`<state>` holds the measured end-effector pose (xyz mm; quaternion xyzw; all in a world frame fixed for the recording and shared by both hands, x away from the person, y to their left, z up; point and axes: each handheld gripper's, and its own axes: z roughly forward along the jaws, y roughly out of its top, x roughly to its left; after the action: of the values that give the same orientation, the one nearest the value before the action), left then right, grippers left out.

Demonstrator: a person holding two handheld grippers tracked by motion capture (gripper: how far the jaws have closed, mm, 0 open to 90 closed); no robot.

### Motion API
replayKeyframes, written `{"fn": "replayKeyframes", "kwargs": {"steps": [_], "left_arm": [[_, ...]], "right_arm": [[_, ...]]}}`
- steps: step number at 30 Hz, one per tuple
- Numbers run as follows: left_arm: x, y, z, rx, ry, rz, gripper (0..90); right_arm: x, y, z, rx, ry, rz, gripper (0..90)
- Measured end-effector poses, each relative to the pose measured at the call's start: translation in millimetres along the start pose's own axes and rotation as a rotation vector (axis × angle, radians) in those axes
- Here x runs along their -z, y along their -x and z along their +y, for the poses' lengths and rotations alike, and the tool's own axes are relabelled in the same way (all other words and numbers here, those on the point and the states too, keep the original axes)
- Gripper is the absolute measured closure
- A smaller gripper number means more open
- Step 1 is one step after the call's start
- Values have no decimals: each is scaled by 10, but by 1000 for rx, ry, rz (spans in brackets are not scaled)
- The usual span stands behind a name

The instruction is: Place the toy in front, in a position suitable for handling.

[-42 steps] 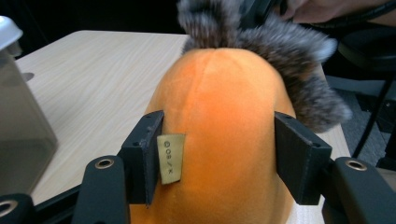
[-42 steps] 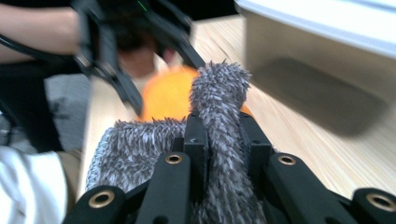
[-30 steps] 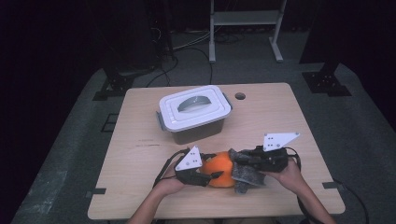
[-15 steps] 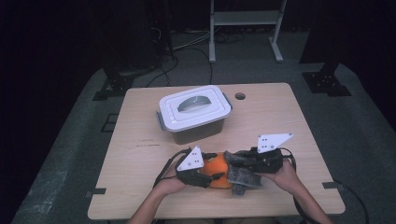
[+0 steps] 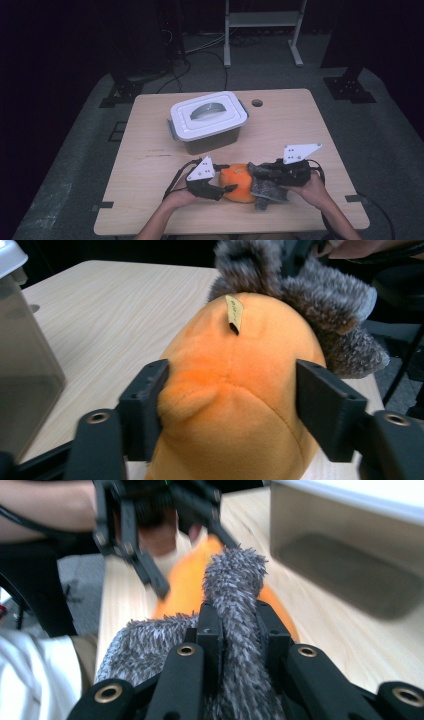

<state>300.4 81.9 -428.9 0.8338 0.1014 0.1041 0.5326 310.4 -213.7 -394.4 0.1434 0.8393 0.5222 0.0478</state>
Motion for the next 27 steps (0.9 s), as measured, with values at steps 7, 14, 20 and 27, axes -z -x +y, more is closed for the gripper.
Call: {"fn": "replayKeyframes", "kwargs": {"steps": [7, 14, 20, 27], "left_arm": [[34, -7, -36, -11, -13, 21, 377], [41, -37, -39, 14, -7, 21, 377], [29, -27, 15, 17, 22, 17, 383], [112, -50, -18, 23, 30, 17, 380]], "right_arm": [[-133, -33, 76, 32, -18, 12, 762], [25, 89, -170, -43, -13, -27, 762], [84, 29, -48, -18, 15, -29, 762], [-120, -4, 42, 28, -22, 7, 762]]}}
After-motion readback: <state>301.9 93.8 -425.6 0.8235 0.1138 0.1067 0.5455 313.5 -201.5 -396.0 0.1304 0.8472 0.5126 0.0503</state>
